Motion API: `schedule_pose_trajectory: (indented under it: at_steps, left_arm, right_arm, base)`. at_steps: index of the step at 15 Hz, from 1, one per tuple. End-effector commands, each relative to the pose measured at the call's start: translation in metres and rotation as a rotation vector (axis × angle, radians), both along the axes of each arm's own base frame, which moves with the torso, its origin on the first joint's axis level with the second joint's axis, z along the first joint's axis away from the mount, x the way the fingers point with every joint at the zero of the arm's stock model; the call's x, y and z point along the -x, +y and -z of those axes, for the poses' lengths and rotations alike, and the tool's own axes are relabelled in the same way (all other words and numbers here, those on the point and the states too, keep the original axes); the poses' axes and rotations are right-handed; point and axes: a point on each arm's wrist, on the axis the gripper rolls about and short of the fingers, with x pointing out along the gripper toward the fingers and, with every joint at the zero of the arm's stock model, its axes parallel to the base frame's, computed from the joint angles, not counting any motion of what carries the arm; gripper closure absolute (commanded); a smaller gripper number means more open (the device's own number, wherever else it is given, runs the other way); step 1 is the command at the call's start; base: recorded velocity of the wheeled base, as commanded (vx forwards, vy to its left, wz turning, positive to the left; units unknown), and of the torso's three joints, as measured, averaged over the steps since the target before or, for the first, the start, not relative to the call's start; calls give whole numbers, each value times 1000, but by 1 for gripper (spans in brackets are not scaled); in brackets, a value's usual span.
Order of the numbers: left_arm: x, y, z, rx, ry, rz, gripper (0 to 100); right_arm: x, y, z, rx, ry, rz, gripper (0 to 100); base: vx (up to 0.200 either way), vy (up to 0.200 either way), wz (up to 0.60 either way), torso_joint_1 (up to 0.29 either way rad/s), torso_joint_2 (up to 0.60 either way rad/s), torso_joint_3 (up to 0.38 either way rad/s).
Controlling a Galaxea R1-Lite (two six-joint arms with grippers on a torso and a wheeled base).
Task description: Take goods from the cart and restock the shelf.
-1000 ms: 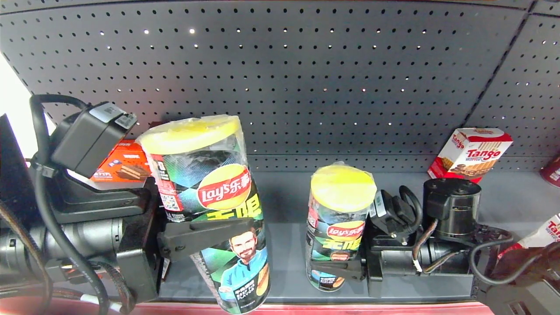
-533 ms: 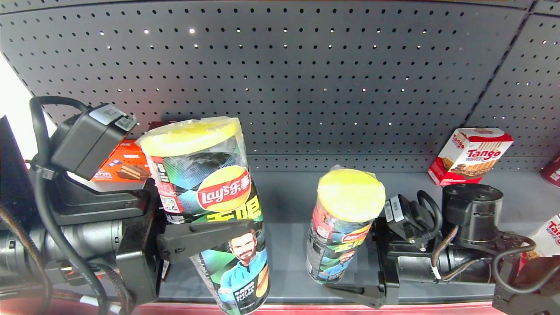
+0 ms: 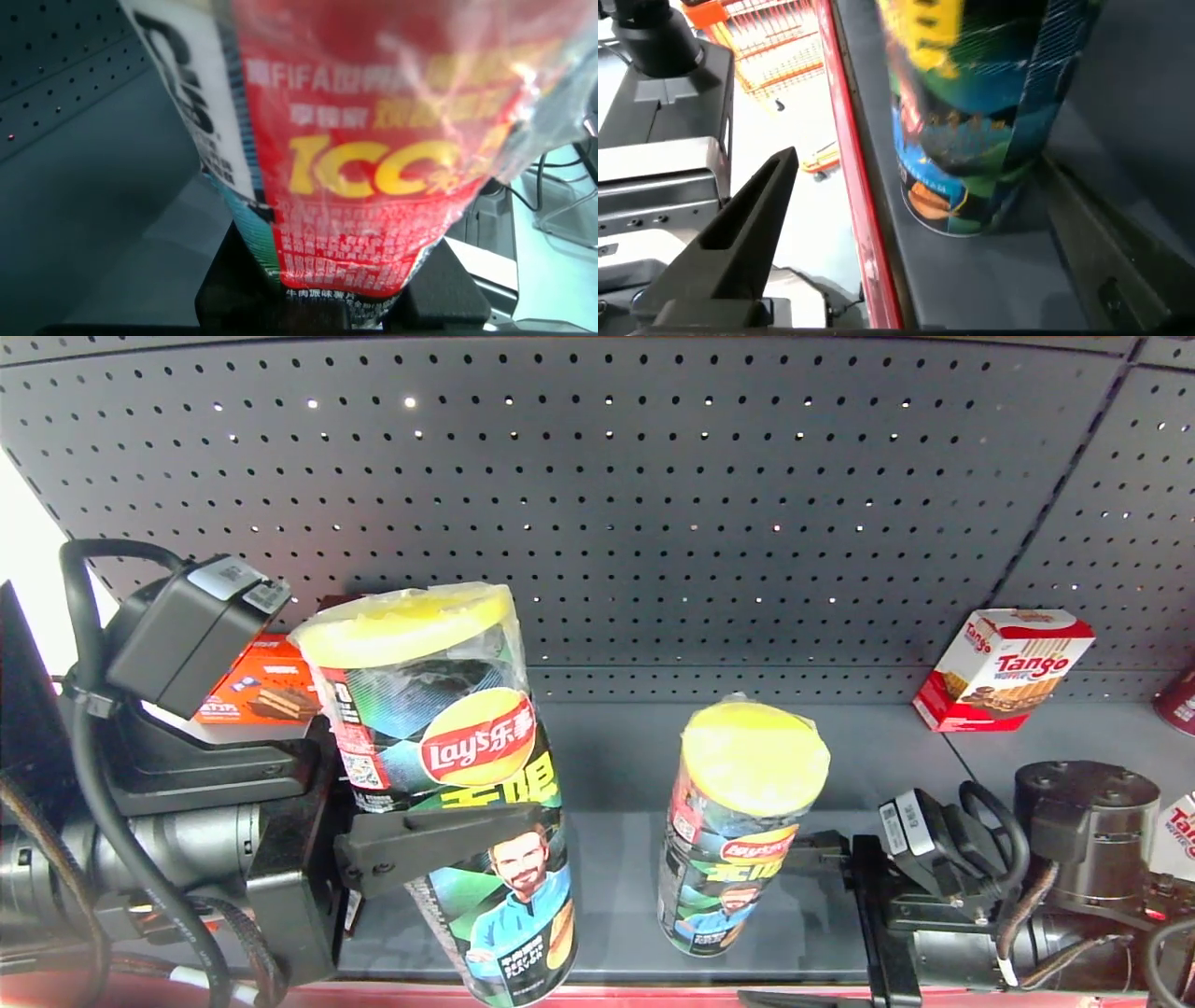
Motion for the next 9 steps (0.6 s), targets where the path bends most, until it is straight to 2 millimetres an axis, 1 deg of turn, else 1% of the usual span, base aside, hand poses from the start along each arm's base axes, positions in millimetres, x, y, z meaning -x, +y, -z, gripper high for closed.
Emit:
schedule_pose_trajectory:
  at_steps: [1, 3, 4, 6, 7, 8, 9]
  left_arm:
    - [0, 0, 1, -2, 4, 0, 100]
    - [2, 1, -1, 3, -5, 0, 100]
    - [3, 2, -1, 4, -7, 2, 100]
    - [4, 2, -2, 6, -9, 3, 100]
    - [4, 2, -2, 6, -11, 3, 100]
    - [4, 2, -2, 6, -11, 3, 100]
    - [4, 2, -2, 6, -9, 3, 100]
  right_arm:
    - [12, -16, -12, -22, -50, 59, 0]
    - [24, -40, -27, -54, -115, 152, 0]
    - [32, -54, -38, -80, -169, 203, 0]
    - [51, -74, -57, -120, -271, 316, 0]
    - [66, -84, -67, -138, -312, 385, 0]
    - [82, -93, -75, -156, -336, 434, 0]
    - [85, -94, -75, -159, -336, 442, 0]
  base:
    - [0, 0, 0, 0, 0, 0]
    - [0, 0, 0, 0, 0, 0]
    - [0, 0, 0, 0, 0, 0]
    - [0, 0, 0, 0, 0, 0]
    - [0, 0, 0, 0, 0, 0]
    - [0, 0, 0, 0, 0, 0]
    - [0, 0, 0, 0, 0, 0]
